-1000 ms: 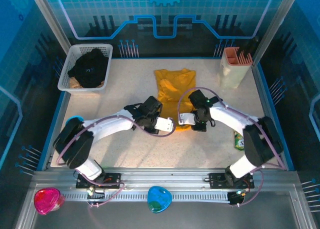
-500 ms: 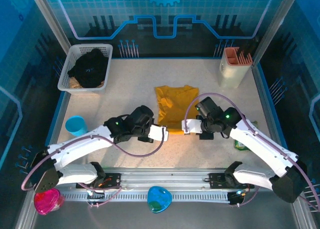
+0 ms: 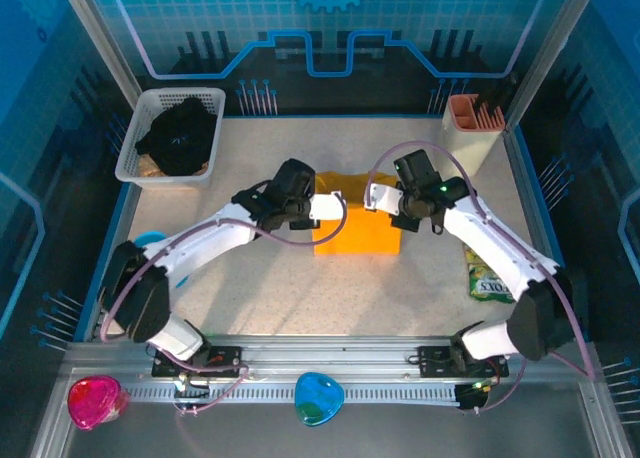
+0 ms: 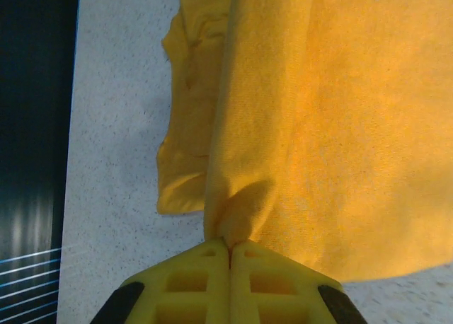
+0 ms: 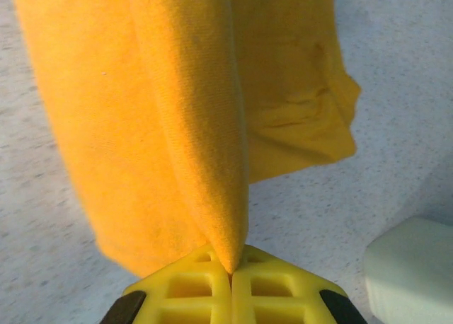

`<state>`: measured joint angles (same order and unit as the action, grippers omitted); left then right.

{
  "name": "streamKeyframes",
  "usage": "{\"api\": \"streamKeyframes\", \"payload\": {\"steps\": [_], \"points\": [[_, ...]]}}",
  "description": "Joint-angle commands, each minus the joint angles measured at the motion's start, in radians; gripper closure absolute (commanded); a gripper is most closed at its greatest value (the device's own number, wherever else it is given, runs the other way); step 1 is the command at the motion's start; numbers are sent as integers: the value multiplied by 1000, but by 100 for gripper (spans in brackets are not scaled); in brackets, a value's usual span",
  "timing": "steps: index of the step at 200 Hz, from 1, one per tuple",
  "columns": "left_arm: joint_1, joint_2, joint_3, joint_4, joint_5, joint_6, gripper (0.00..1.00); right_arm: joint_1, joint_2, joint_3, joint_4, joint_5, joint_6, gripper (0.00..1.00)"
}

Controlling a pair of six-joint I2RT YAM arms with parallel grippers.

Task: Fold and stack the t-shirts

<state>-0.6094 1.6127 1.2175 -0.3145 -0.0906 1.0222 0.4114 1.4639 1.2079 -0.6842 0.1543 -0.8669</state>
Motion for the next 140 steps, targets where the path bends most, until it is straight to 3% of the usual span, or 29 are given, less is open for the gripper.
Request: {"api": "streamKeyframes", "payload": {"steps": [1,76,140], "points": [[33,68,56,51,-25,-1,100,-28,88,59,126,24,-32,100],[92,313,192,214,-88,3,100,-75,395,172,331,121,-3,100],[100,442,222,359,-119,6,100,-98,511,171,458,184,66,100]]}}
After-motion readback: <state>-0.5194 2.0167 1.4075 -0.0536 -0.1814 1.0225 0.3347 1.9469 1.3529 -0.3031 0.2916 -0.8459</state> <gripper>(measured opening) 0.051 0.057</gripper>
